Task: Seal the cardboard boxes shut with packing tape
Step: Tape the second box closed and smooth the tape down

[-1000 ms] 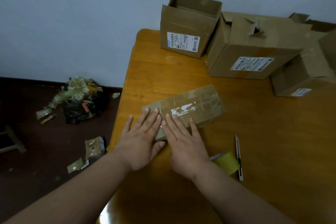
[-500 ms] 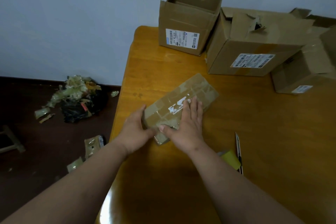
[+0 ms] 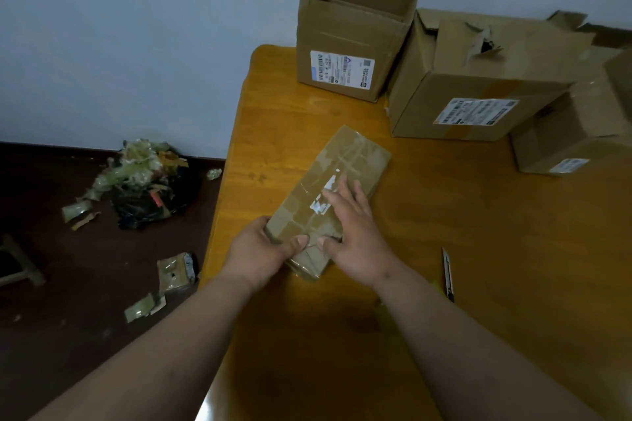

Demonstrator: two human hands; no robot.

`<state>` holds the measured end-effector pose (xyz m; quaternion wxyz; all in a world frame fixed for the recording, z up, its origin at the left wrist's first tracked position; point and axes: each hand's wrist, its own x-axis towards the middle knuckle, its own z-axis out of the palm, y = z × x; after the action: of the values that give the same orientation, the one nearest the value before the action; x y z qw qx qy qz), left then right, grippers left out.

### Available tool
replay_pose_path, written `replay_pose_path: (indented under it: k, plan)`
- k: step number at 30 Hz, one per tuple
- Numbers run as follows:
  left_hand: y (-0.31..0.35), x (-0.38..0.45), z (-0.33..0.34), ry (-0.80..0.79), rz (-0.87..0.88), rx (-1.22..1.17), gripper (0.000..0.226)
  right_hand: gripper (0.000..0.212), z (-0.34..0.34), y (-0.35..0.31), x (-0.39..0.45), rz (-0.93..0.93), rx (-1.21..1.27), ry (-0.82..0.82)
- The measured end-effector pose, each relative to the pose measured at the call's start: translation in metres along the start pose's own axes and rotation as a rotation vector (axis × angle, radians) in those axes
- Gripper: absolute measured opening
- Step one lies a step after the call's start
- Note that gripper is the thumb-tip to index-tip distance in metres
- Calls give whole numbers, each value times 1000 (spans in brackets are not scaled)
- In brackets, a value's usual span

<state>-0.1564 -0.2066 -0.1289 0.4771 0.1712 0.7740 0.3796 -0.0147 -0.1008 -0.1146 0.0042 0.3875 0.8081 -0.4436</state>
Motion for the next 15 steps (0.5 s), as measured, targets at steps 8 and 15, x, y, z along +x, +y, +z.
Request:
replay_pose_path:
  k: [8,15]
  plan:
    - [1,-2,8,81,-57,-115,42,102,9,-2,-11,293,263,270]
    - [10,-3,-3,-37,-149,102,61,75,7,-6,-1,322,355,154]
